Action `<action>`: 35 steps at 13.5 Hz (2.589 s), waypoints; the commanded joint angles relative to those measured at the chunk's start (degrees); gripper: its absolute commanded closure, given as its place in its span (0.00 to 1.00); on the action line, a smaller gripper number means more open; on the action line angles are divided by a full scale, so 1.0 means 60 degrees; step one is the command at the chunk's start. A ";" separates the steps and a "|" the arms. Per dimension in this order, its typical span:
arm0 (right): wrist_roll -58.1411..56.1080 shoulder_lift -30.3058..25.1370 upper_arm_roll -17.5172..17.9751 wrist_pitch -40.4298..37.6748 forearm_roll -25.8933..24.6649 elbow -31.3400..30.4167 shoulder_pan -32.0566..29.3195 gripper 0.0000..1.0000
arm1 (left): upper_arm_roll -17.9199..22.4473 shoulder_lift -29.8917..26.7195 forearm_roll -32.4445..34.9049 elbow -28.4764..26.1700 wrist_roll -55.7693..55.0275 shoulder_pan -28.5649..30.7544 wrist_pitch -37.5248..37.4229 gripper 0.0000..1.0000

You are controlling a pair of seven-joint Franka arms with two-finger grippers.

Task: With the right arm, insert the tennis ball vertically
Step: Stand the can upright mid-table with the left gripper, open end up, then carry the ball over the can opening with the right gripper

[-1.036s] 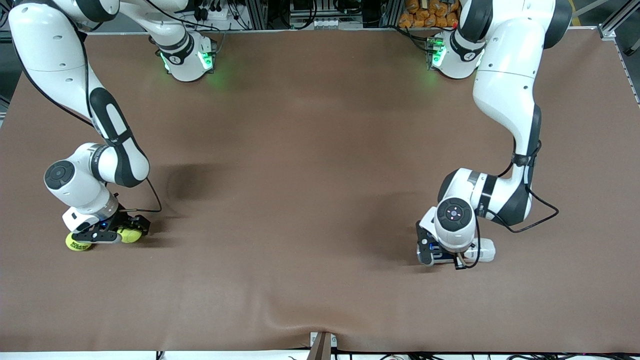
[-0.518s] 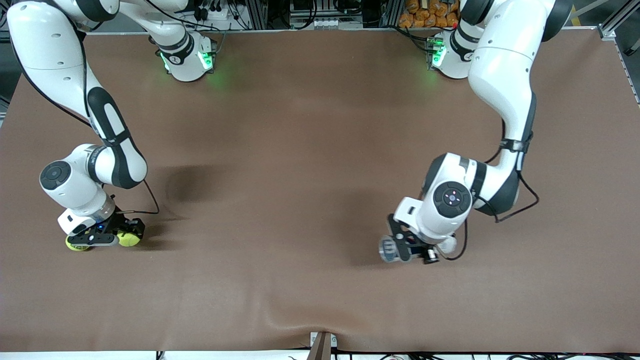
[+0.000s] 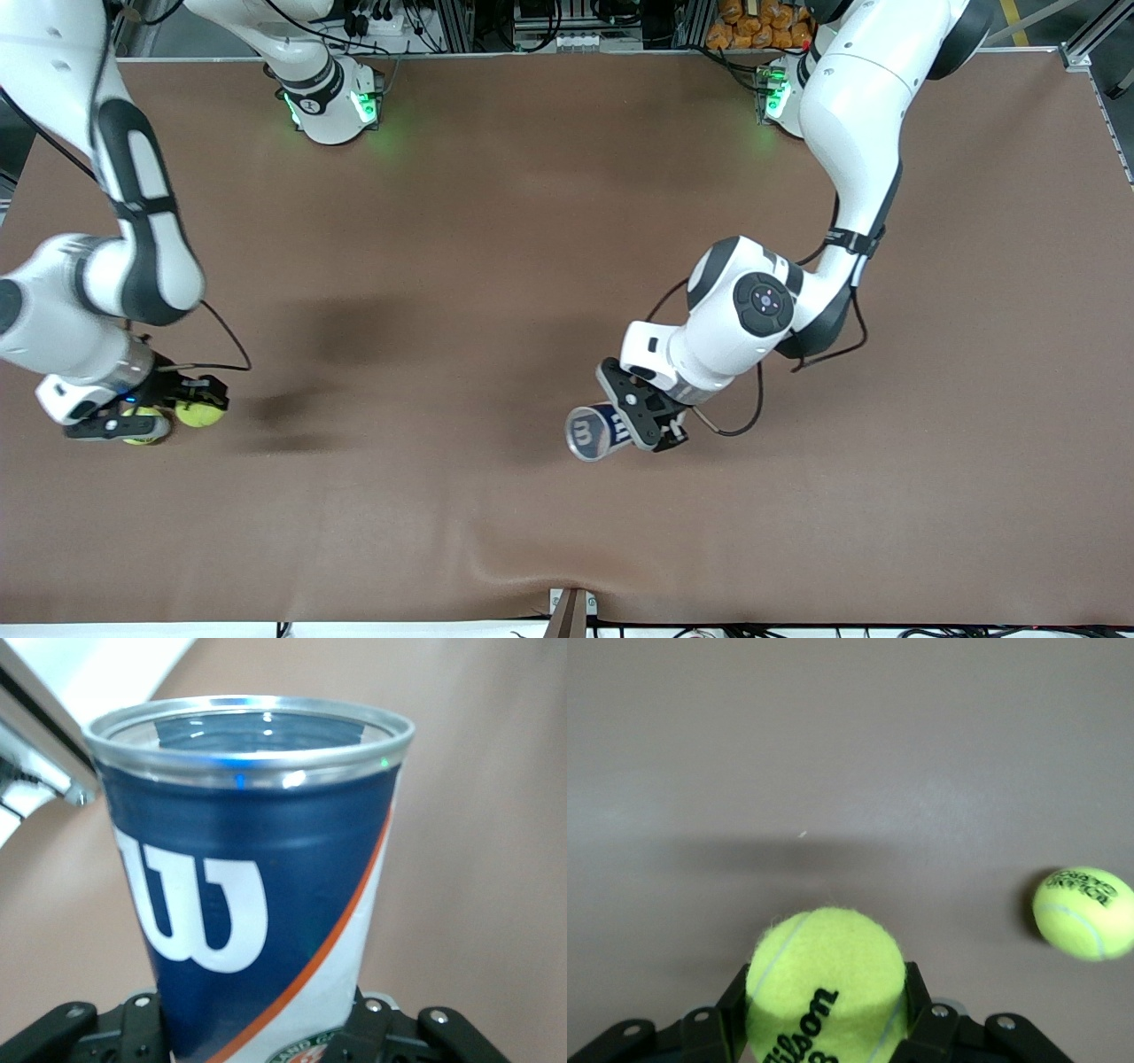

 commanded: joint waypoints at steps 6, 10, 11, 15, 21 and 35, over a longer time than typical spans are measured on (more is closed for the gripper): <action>-0.0277 -0.0069 -0.0351 -0.4620 0.0065 0.3111 -0.0068 1.00 | -0.0487 0.0712 -0.2404 -0.0192 -0.0368 -0.0839 0.4265 0.38; -0.0160 -0.0142 -0.0425 -0.7593 -0.0051 0.4868 -0.0053 1.00 | -0.0502 0.1387 -0.3269 -0.0163 -0.0368 -0.1674 0.6172 0.37; -0.0160 -0.0156 -0.0425 -0.8194 -0.0211 0.5322 -0.0053 1.00 | -0.0502 0.1519 -0.3518 -0.0163 -0.0368 -0.1880 0.6713 0.37; -0.0131 -0.0595 -0.0396 -0.8669 -0.0345 0.5620 -0.0053 1.00 | -0.0487 0.2324 -0.3770 -0.0177 -0.0427 -0.2730 0.8762 0.37; 0.0309 -0.0625 -0.0294 -0.8625 -0.0330 0.5561 0.0049 1.00 | -0.0487 0.3043 -0.3755 -0.0163 -0.0456 -0.3346 1.0437 0.37; 0.8988 -0.0041 0.4552 -0.5614 -0.1515 0.4685 0.0414 1.00 | -0.0399 0.3541 -0.3740 -0.0177 -0.0471 -0.3654 1.0629 0.22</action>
